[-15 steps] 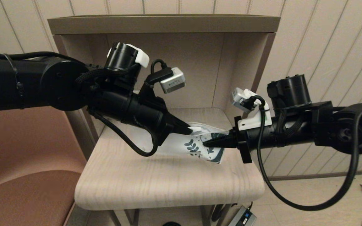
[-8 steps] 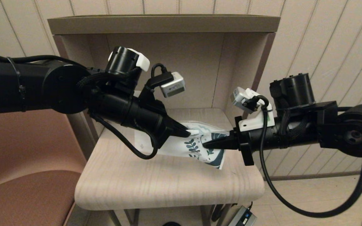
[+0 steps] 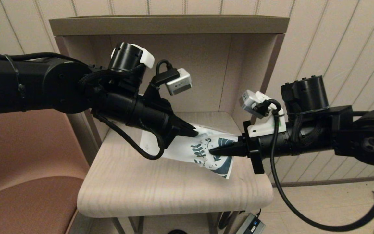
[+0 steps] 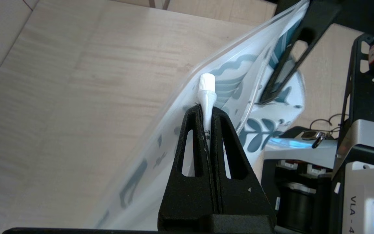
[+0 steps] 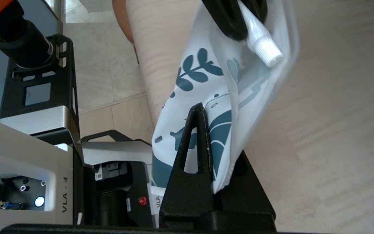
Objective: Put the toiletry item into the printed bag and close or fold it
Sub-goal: Place the toothpaste in the storage bag
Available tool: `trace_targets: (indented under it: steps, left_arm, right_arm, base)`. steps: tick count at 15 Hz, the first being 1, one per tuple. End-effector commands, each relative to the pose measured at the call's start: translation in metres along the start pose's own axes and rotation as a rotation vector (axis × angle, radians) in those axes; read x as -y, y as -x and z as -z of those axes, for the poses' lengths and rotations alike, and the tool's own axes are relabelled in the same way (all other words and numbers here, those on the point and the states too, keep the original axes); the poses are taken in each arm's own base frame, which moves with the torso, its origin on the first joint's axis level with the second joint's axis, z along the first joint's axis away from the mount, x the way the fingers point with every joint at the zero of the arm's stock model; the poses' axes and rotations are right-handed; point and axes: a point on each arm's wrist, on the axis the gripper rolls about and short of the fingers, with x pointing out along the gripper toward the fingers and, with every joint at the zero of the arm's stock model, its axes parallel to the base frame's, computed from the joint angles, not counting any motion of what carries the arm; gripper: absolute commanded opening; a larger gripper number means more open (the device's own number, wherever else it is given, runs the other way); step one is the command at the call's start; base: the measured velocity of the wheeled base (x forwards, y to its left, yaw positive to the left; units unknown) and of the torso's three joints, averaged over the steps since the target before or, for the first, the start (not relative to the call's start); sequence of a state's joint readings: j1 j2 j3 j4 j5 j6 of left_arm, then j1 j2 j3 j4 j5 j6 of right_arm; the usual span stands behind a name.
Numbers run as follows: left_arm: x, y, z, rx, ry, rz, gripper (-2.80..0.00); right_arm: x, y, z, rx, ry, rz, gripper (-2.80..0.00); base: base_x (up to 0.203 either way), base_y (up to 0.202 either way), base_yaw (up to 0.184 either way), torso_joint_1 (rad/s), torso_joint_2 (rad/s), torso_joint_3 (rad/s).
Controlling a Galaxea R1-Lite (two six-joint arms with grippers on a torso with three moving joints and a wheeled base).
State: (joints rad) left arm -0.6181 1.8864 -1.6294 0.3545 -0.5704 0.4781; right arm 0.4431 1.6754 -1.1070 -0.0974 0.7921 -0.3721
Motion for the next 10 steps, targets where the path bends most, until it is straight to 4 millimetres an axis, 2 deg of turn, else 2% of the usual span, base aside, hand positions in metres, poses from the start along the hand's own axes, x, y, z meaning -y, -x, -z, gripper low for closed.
trace_targets:
  steps: [1,10]
  left_arm:
    - [-0.0007,-0.0022,0.0015,-0.005,0.001,0.005,-2.80]
    - [0.0015,0.0043,-0.0034,0.009,-0.009,-0.002,-2.80]
  right_arm:
    - [-0.0045,0.0024,-0.0040,0.011,0.015,-0.007,-2.80]
    - [-0.0068,0.0001,0.0014,0.006,0.010,-0.028,-2.80]
  base:
    - [0.000,0.000,0.000,0.000,0.00,0.000]
    - [0.000,0.000,0.000,0.000,0.00,0.000]
